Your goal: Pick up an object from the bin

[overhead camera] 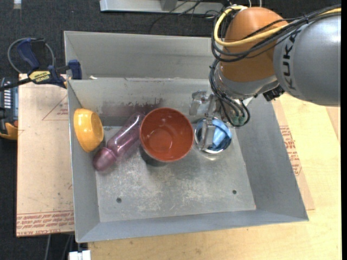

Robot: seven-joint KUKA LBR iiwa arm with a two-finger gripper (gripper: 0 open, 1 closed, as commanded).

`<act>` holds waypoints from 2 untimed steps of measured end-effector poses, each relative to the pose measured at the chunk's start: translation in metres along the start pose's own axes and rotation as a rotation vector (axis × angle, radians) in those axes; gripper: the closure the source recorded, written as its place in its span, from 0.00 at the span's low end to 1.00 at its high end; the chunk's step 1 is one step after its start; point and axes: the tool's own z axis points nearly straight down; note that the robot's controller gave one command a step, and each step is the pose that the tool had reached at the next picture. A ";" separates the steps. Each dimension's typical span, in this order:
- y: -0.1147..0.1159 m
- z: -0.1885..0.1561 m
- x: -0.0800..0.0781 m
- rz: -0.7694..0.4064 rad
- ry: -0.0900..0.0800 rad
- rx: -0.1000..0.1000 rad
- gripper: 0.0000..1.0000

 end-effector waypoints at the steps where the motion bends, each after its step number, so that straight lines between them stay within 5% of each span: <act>1: 0.000 0.000 0.000 0.000 0.000 0.000 0.00; 2: 0.000 0.015 0.000 -0.033 -0.007 0.000 0.00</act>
Offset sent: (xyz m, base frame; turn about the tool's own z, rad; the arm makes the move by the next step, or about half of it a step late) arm -0.0038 -0.0031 -0.0550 -0.0984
